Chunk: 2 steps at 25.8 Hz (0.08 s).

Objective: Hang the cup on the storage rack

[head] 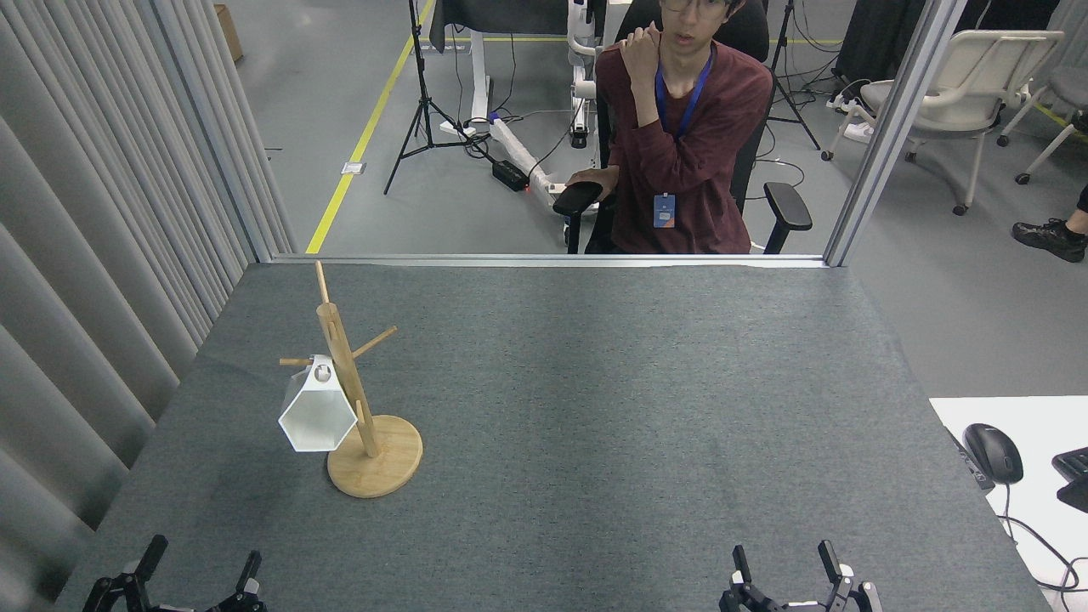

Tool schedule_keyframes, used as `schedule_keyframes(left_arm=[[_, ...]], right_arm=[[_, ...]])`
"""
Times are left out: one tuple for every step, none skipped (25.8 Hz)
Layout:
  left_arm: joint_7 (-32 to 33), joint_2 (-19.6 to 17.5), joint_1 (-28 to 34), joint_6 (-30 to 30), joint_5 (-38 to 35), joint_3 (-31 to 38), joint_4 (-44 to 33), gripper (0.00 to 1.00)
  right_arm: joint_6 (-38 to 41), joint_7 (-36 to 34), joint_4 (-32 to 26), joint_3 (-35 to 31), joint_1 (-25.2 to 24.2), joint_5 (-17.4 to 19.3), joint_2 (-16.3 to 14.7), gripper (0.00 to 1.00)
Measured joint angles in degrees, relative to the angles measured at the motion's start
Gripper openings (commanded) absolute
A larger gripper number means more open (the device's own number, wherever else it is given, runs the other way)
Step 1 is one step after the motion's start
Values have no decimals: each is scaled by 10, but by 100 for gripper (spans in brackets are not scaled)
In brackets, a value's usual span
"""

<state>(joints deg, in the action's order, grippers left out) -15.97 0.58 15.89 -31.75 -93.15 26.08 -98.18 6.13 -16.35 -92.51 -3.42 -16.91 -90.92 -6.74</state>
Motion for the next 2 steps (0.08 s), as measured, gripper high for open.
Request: schedule_keyframes(left_arm=[[18,-2,4,-6,26,-3,-3,99],[36,-3,7,-11,49,-12,-5,100]], right_arm=[[0,0,-8,0,-11,0,-4,99],[0,0,-15,-1,-22,0,-7,99]])
